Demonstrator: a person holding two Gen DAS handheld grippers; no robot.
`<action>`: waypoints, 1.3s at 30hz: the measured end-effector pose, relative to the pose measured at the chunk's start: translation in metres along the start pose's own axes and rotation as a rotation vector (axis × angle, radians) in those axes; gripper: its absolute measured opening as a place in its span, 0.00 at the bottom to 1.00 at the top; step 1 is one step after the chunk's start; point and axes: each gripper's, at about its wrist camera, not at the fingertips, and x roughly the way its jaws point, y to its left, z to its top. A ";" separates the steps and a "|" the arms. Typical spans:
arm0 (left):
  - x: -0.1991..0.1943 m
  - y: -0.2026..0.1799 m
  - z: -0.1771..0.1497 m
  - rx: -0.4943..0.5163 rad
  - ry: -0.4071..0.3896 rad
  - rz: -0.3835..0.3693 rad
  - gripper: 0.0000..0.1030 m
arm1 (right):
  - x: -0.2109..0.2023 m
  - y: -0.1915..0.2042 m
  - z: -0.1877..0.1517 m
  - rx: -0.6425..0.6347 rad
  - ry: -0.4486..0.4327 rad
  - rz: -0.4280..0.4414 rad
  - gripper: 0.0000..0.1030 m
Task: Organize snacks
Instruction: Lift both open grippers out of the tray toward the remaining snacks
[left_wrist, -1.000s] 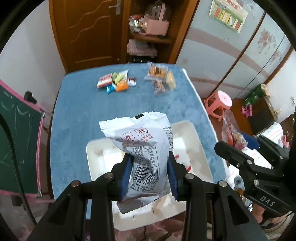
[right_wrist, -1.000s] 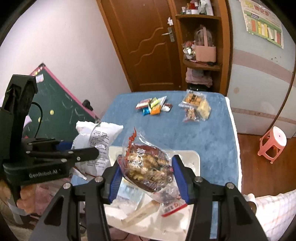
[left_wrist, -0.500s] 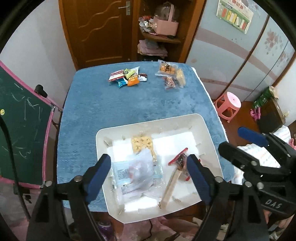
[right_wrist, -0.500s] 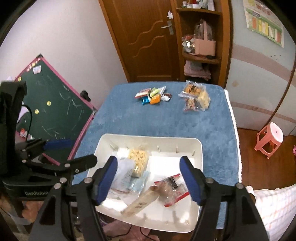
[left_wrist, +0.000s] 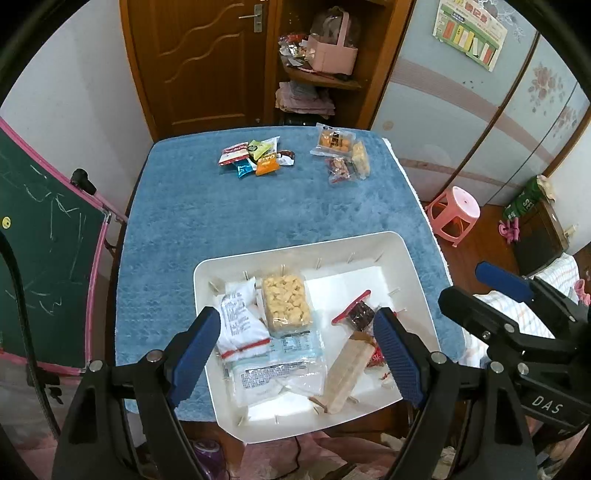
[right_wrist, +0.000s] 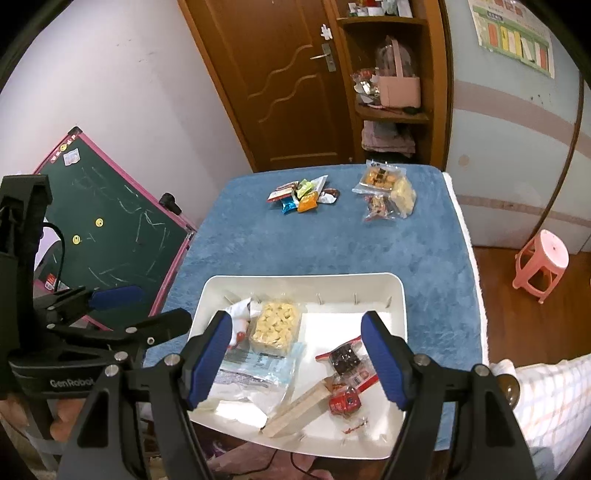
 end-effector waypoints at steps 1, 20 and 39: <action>0.000 0.000 0.001 0.000 0.000 0.000 0.82 | 0.000 -0.001 0.000 0.005 0.003 0.004 0.71; -0.003 0.005 0.032 0.008 -0.023 0.000 0.82 | 0.005 -0.005 0.025 0.022 -0.036 0.019 0.71; -0.007 0.025 0.132 0.072 -0.134 0.038 0.82 | 0.013 -0.045 0.105 0.069 -0.088 -0.059 0.71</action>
